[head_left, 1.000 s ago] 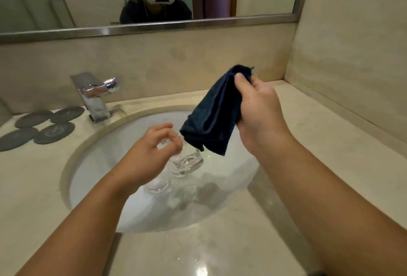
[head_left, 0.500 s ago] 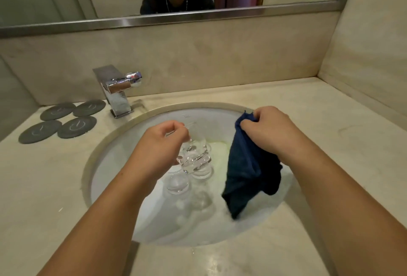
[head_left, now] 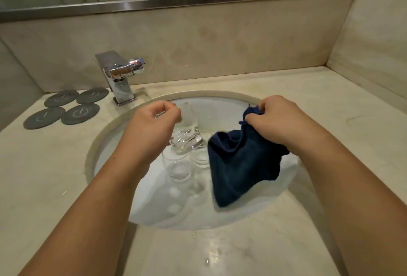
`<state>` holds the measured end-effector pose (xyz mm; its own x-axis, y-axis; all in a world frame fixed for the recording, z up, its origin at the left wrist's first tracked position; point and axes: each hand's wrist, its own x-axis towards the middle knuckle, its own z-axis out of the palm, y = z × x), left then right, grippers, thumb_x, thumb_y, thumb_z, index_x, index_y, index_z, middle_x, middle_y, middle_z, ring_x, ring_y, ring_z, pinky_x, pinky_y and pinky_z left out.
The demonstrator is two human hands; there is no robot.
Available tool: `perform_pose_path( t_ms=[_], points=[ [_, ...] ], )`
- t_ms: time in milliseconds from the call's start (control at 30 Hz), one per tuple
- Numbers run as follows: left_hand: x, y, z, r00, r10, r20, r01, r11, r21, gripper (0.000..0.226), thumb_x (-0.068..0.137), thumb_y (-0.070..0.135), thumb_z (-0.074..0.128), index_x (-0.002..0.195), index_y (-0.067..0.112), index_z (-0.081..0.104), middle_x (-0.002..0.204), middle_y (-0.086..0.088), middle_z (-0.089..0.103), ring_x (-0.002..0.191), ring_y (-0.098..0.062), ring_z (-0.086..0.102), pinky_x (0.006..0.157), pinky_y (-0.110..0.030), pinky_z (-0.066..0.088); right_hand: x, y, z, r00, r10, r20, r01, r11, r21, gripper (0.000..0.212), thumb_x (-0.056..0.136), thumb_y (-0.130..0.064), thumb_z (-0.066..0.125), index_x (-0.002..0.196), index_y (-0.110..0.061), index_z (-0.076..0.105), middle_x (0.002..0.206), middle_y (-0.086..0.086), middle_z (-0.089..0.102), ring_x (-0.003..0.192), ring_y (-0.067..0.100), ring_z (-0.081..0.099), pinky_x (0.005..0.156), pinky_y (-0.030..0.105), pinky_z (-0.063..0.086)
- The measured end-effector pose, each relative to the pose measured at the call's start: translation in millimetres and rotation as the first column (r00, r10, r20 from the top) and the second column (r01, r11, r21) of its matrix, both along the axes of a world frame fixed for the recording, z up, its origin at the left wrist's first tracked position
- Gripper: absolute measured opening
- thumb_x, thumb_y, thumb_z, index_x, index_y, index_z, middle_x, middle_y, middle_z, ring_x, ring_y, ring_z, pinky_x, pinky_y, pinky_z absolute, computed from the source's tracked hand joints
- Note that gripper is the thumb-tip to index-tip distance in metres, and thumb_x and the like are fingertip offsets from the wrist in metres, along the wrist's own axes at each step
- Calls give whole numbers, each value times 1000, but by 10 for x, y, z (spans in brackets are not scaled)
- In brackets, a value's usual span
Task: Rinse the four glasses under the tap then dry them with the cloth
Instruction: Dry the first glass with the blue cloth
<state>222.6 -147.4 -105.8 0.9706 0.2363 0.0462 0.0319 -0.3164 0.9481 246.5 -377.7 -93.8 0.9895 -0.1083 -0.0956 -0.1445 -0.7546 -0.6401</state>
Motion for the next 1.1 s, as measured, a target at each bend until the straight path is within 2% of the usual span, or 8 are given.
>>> perform_pose_path(
  t_ms=[133,300,467,633,700,800,933,1100],
  points=[
    [-12,9,3,1000,9,4,-9,1000,-11,15,92,22,64,81,12,69,91,17,71,83,-11,62,90,-49,61,-2,-13,19,995,12,-101,23,938,346,33,100,-25,67,106,7,69,84,18,69,70,29,64,64,34,47],
    [-4,25,7,998,-2,60,6,998,-58,20,93,20,63,76,12,67,107,21,74,93,-5,66,82,-41,60,-2,-18,102,991,-68,-113,132,564,815,21,103,-24,67,106,-5,73,94,14,79,71,20,75,63,29,59],
    [-15,19,20,994,-41,99,49,996,-80,20,96,19,63,78,12,68,120,25,71,102,-2,66,82,-39,59,-51,117,83,995,16,100,-98,412,906,20,107,-27,59,113,-16,74,91,-1,77,82,17,74,65,33,55],
    [-15,-26,-10,986,-83,144,104,984,-148,21,98,16,64,79,17,72,113,18,77,98,-8,73,73,-35,56,-170,308,97,904,411,114,-155,68,986,41,91,-28,46,107,-12,80,111,9,79,93,24,77,72,41,63],
    [-38,-59,0,982,-119,145,142,976,-165,27,103,16,61,86,23,80,97,10,81,90,-9,75,79,-42,59,-177,351,52,894,425,141,-219,139,966,40,98,-12,38,115,-7,75,118,12,79,96,27,77,72,42,64],
    [-78,-113,23,967,-166,192,197,967,-158,37,101,11,61,87,37,83,90,13,81,81,1,72,71,-24,58,-168,444,-84,922,249,296,-379,424,823,19,102,4,58,104,-9,72,100,1,79,83,20,72,71,39,60],
    [-78,-158,-3,959,-199,203,233,959,-162,20,98,16,70,112,27,80,103,9,82,99,-4,75,83,-29,59,-182,550,-159,888,105,448,-411,617,671,16,90,-4,80,90,-15,69,81,-2,71,74,12,65,68,28,56],
    [-71,-155,13,962,-156,226,194,969,-156,16,95,14,70,92,24,81,120,16,76,106,-7,73,90,-38,57,-134,529,-225,943,85,322,-287,696,658,18,91,-30,75,108,-27,69,98,-10,78,99,9,73,77,24,58]
  ],
)
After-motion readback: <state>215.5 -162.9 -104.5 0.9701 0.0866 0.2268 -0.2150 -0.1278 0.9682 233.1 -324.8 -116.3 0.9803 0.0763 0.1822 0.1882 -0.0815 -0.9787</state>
